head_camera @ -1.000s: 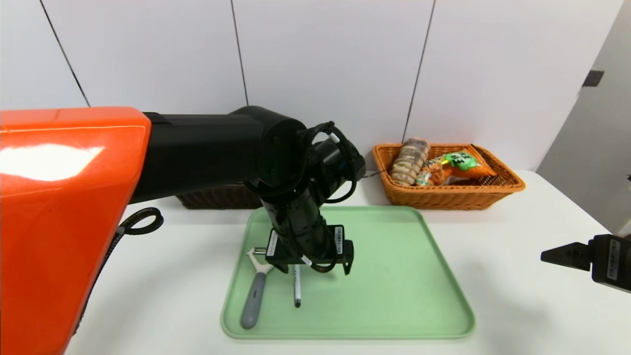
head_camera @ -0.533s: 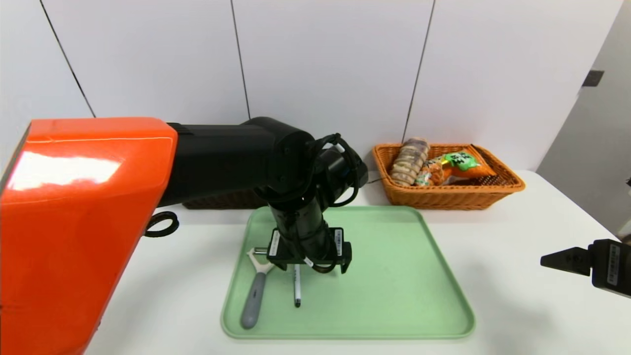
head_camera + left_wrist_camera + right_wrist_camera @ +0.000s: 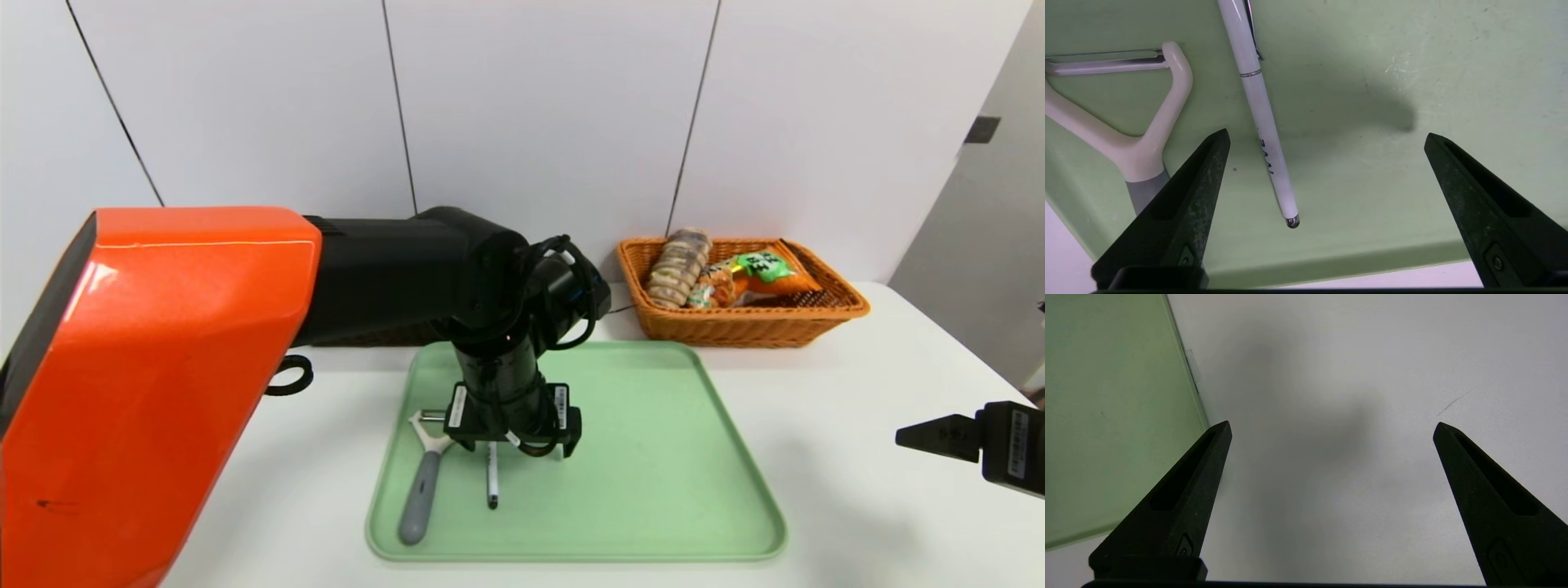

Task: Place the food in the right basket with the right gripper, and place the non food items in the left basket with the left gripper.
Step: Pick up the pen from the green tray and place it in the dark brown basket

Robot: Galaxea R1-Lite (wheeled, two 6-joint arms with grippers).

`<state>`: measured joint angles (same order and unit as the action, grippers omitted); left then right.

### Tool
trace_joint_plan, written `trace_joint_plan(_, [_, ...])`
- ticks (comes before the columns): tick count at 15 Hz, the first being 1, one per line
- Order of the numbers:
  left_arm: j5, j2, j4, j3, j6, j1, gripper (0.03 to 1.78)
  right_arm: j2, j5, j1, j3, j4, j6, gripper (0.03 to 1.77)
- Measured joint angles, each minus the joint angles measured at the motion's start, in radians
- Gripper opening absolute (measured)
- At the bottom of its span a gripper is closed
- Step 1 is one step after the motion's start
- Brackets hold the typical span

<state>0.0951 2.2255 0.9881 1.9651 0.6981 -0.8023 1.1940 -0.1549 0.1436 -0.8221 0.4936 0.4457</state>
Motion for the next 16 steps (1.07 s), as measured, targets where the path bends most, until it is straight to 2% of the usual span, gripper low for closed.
trace_joint_plan(16, [0.004,0.015,0.003,0.0,0.0,0.0,1.69,-0.02,0.0,0.0,0.0,0.0,-0.001,1.71])
